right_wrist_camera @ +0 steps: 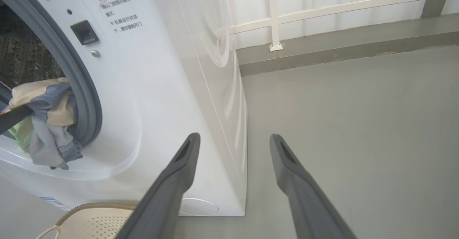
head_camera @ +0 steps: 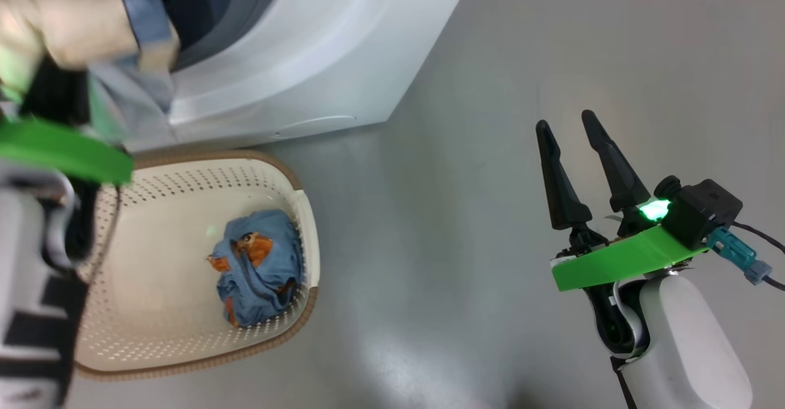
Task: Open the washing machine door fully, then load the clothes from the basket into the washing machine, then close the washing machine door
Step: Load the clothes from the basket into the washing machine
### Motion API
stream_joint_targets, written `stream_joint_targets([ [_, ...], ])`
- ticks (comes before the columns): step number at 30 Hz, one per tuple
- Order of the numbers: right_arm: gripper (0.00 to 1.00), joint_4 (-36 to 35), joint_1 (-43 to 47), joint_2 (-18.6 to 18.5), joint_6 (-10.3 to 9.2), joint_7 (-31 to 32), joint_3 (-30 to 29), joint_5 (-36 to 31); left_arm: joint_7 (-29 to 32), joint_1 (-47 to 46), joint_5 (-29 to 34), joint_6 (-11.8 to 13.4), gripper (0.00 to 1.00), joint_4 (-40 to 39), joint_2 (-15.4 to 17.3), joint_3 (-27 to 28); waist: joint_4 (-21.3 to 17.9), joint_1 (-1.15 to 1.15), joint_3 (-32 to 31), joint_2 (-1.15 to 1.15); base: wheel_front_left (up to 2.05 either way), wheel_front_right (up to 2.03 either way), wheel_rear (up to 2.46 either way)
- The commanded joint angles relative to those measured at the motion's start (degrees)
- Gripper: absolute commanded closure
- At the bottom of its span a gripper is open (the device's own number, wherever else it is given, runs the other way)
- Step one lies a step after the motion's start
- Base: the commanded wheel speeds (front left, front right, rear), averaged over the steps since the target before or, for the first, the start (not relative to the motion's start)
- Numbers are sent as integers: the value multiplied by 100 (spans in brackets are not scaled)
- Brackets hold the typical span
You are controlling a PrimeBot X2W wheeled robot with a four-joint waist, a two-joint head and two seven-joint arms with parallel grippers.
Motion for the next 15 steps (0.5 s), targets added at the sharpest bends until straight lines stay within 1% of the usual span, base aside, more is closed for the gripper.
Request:
stream_joint_targets([
  [1, 0, -142, -18, 35, 9, -27, 135, -16, 31, -245, 57, 31, 100, -141, 251, 173, -71, 0, 85, 0, 0, 0, 0],
  [4, 0, -159, -59, 37, 9, -27, 183, -26, 212, -739, 99, 49, 100, 65, 296, 141, -193, 0, 264, 0, 0, 0, 0],
  [9, 0, -236, -105, 40, 9, -27, 157, -59, 381, -1670, 246, 43, 100, 812, 424, 70, -438, 0, 596, 0, 0, 0, 0],
  [15, 0, -333, -136, 45, 9, -27, 160, -33, 334, -2676, 373, 26, 100, 1632, 547, 24, -715, 0, 894, 0, 0, 0, 0],
])
